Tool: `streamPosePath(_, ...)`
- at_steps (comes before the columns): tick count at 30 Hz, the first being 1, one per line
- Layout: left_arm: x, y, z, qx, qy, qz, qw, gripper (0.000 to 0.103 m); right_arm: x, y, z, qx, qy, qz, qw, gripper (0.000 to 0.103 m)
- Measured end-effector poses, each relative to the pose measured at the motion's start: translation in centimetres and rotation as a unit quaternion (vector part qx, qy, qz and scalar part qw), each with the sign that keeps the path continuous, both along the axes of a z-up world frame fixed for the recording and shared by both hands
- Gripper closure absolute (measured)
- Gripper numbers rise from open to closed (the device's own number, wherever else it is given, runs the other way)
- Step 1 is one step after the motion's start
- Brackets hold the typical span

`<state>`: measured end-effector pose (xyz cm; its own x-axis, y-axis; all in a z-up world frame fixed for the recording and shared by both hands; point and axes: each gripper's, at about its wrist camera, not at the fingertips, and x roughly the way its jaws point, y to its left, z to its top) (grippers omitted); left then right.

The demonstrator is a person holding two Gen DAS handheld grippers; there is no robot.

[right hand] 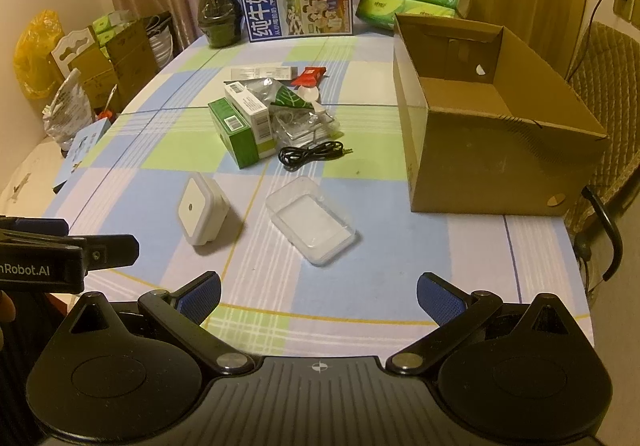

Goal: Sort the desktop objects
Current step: 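Move both tools toward the night light and clear plastic tray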

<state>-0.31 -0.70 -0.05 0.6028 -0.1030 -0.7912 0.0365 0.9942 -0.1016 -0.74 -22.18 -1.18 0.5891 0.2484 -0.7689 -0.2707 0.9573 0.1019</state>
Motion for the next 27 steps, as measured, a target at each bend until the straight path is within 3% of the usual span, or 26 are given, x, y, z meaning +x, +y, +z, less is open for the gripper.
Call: streamPosePath(27,-0.22,0.10,-0.15,-0.001,0.004,0.003,1.0000,0.001,-0.25,-0.16,-0.22,-0.002,0.001,0.000,1.000,0.002)
